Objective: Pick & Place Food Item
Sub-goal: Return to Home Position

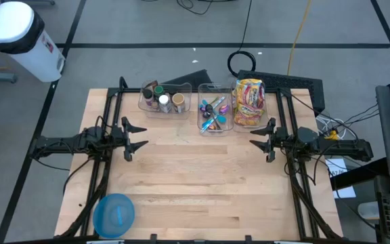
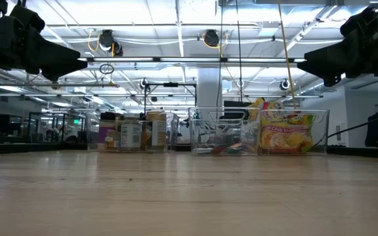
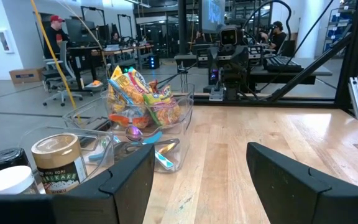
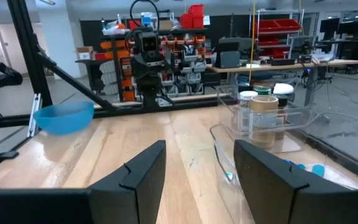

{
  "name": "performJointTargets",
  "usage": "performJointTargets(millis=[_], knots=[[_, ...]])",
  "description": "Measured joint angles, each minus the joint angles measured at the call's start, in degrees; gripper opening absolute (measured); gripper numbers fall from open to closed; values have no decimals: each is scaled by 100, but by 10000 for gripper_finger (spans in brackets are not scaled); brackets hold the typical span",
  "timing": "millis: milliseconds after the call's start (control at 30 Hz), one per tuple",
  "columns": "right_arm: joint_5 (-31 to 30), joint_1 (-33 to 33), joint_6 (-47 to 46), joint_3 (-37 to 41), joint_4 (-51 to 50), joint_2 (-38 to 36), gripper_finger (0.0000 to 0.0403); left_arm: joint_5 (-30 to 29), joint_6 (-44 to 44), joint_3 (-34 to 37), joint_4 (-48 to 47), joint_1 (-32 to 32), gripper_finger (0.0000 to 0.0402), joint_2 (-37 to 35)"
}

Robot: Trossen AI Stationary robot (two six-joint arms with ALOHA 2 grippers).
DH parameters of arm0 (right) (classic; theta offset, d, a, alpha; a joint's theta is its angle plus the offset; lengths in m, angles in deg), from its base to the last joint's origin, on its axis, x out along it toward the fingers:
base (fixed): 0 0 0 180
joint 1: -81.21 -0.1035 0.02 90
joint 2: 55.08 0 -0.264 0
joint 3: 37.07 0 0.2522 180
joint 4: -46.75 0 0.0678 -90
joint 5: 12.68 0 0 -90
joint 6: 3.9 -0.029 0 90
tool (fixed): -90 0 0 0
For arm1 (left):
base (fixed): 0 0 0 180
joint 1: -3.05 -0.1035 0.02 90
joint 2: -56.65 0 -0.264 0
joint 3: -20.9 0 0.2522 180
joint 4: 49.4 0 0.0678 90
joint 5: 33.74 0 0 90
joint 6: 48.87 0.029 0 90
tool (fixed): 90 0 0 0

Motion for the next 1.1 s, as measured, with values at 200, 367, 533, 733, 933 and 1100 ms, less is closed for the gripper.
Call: performJointTargets(millis=[200, 367, 533, 733, 933, 1100], knots=[[3, 0, 68, 4, -63, -1, 181, 0, 0, 0, 2, 0, 262, 0], [24, 0, 204, 5, -117, -1, 181, -2, 2, 0, 2, 0, 262, 1], [28, 0, 256, 7, -211, -1, 181, -2, 2, 0, 2, 0, 262, -1], [28, 0, 408, 11, -322, -1, 181, 0, 0, 0, 4, 0, 262, 0], [28, 0, 428, 11, -343, -1, 181, -2, 0, 0, 4, 0, 262, 0], [33, 0, 426, 11, -447, -1, 181, -1, 2, 0, 4, 0, 262, 1]])
